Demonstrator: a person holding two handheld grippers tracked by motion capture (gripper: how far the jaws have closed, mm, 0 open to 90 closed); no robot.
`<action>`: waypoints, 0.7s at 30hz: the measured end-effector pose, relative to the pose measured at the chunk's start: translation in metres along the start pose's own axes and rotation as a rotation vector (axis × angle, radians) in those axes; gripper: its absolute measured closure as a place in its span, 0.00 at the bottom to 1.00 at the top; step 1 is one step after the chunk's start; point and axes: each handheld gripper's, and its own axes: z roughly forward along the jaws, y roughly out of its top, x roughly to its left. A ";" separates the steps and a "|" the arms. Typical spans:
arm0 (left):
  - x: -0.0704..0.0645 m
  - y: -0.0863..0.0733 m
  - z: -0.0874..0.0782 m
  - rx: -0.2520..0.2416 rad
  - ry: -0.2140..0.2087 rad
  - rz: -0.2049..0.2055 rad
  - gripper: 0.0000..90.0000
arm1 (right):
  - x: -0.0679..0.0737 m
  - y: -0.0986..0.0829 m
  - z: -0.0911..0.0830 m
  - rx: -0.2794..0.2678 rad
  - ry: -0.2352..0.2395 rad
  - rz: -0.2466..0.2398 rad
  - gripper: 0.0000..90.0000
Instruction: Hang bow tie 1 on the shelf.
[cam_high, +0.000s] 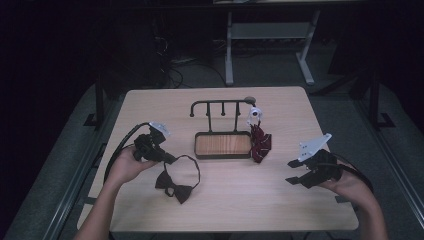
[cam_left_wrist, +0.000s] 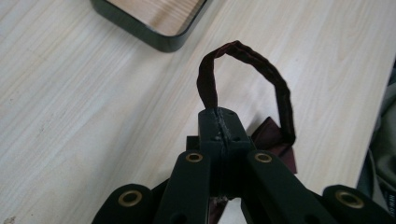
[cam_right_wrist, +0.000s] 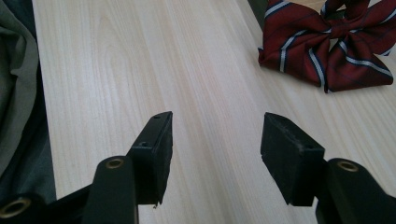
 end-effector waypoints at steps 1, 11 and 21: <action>-0.001 0.001 -0.002 0.002 0.002 0.008 0.99 | 0.000 0.000 0.000 -0.001 0.000 0.001 0.48; -0.008 0.009 -0.019 -0.005 0.007 0.030 0.99 | 0.000 0.001 0.001 -0.006 0.001 0.009 0.47; -0.010 0.025 -0.030 0.000 0.016 0.049 0.99 | -0.001 -0.001 0.000 -0.016 0.008 0.013 0.47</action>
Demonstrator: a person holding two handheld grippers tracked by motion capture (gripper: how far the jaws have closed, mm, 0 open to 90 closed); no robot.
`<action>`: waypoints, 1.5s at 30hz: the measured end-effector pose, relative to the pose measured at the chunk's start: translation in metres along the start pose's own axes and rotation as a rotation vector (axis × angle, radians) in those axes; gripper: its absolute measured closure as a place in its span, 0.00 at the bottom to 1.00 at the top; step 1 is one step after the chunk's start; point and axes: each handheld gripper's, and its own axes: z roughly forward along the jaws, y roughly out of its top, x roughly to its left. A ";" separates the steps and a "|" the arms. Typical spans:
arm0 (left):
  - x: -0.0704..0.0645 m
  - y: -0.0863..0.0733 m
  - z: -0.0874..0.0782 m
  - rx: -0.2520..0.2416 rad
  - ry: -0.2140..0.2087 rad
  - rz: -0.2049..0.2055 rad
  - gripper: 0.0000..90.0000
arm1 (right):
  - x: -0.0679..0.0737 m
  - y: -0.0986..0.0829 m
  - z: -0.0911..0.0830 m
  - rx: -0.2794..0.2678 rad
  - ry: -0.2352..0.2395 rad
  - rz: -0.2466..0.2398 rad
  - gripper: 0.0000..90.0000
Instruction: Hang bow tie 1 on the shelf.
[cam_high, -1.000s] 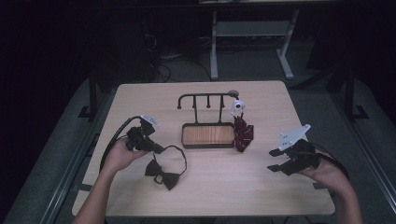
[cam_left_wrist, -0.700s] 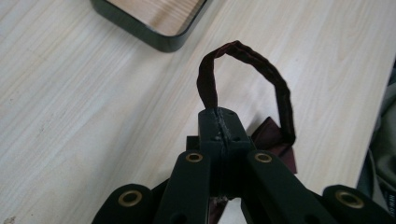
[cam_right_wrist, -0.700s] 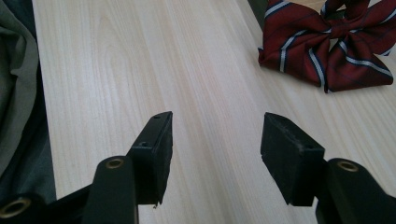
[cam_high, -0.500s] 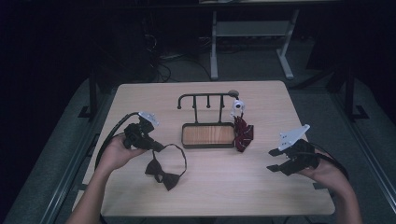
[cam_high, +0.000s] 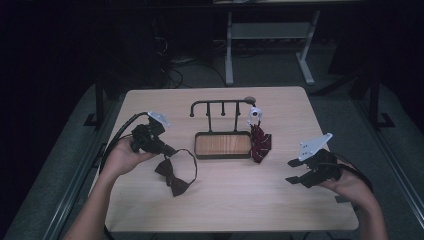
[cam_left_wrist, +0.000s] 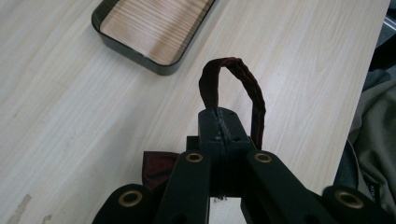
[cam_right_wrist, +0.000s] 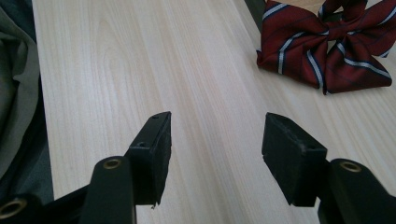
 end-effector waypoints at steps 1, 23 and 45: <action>0.000 0.002 -0.001 0.001 0.000 0.005 0.99 | 0.000 0.000 0.000 -0.001 -0.001 -0.002 0.47; 0.003 0.033 -0.023 0.009 0.022 0.024 1.00 | -0.005 -0.002 0.004 0.005 0.009 -0.011 0.44; 0.006 0.063 -0.048 0.016 0.038 0.053 1.00 | -0.004 -0.001 0.001 -0.009 0.000 -0.004 0.42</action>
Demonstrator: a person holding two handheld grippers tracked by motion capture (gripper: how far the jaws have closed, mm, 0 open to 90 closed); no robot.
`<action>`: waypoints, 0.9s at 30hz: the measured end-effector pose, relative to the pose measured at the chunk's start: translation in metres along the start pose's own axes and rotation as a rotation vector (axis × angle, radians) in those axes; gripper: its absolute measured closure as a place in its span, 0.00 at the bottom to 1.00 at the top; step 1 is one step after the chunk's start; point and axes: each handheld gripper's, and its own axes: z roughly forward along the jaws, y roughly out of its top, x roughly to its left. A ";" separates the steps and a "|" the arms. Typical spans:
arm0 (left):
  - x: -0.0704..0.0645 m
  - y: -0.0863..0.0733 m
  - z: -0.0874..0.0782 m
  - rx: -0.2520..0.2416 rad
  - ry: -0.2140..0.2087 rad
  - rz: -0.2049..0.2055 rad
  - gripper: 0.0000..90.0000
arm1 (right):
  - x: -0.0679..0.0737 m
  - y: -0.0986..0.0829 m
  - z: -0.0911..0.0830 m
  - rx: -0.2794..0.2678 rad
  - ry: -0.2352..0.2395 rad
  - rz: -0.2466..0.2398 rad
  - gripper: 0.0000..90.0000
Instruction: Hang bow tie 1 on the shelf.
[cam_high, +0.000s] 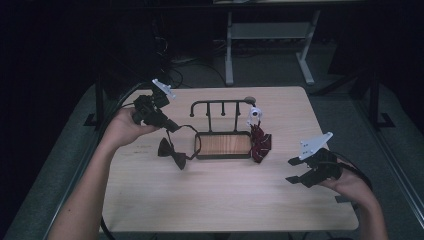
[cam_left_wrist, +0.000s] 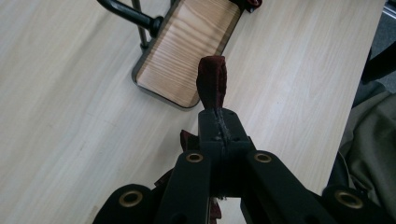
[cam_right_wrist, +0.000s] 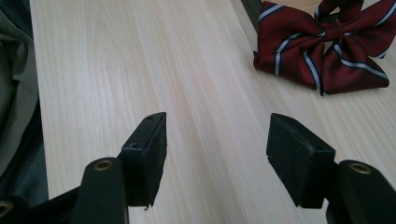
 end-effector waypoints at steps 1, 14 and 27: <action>0.000 0.002 -0.001 0.006 -0.001 0.003 1.00 | 0.000 0.000 0.000 -0.001 0.000 0.001 0.42; 0.004 0.026 -0.016 0.005 0.035 0.025 1.00 | 0.000 0.000 -0.001 -0.004 -0.001 0.000 0.42; 0.015 0.046 -0.018 0.044 0.054 0.010 1.00 | 0.000 -0.001 -0.005 -0.015 0.002 0.007 0.42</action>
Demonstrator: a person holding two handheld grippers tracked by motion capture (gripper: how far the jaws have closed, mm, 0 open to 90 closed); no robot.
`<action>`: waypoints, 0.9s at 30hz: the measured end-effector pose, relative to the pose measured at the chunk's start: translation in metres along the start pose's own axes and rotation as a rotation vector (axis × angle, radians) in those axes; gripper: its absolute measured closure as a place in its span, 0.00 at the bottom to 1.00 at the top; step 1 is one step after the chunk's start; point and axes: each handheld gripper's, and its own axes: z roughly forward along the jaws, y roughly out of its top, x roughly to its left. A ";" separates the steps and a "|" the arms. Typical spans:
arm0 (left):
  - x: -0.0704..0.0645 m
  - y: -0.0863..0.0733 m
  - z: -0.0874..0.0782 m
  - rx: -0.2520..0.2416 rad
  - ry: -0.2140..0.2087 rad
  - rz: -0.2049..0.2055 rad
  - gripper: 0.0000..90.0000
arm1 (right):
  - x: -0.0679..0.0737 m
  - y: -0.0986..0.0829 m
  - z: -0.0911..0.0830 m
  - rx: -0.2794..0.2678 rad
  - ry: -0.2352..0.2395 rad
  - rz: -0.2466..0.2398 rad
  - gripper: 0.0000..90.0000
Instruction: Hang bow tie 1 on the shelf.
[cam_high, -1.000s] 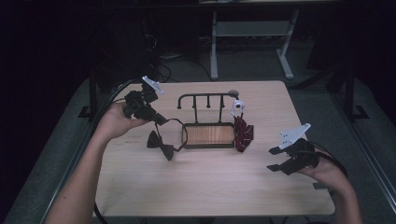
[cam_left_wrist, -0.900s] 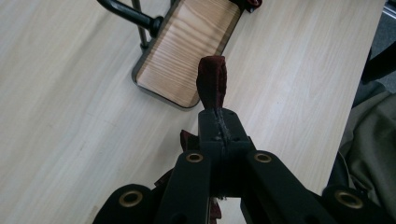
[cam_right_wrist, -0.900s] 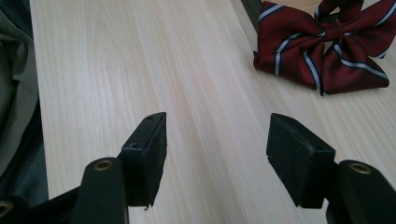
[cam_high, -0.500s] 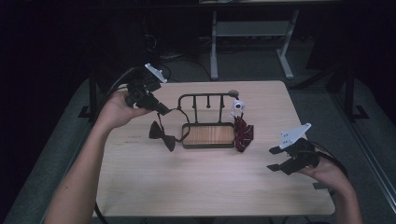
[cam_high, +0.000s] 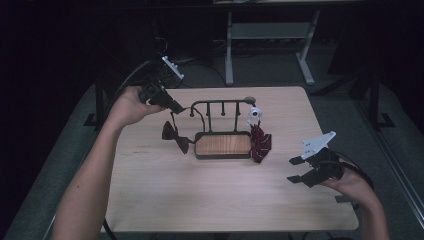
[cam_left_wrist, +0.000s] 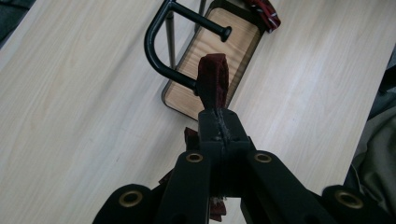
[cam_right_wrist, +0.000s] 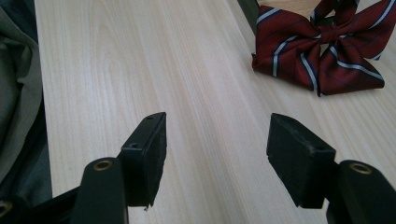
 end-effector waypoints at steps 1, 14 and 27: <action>0.001 0.001 0.000 0.008 0.007 0.003 1.00 | 0.000 0.000 0.000 0.000 0.000 0.000 0.42; 0.014 0.005 0.009 0.040 0.009 -0.022 0.99 | -0.001 -0.001 -0.002 -0.005 -0.001 -0.001 0.42; 0.022 0.004 0.008 0.047 0.029 -0.046 0.99 | -0.001 -0.001 -0.001 -0.001 0.005 0.005 0.42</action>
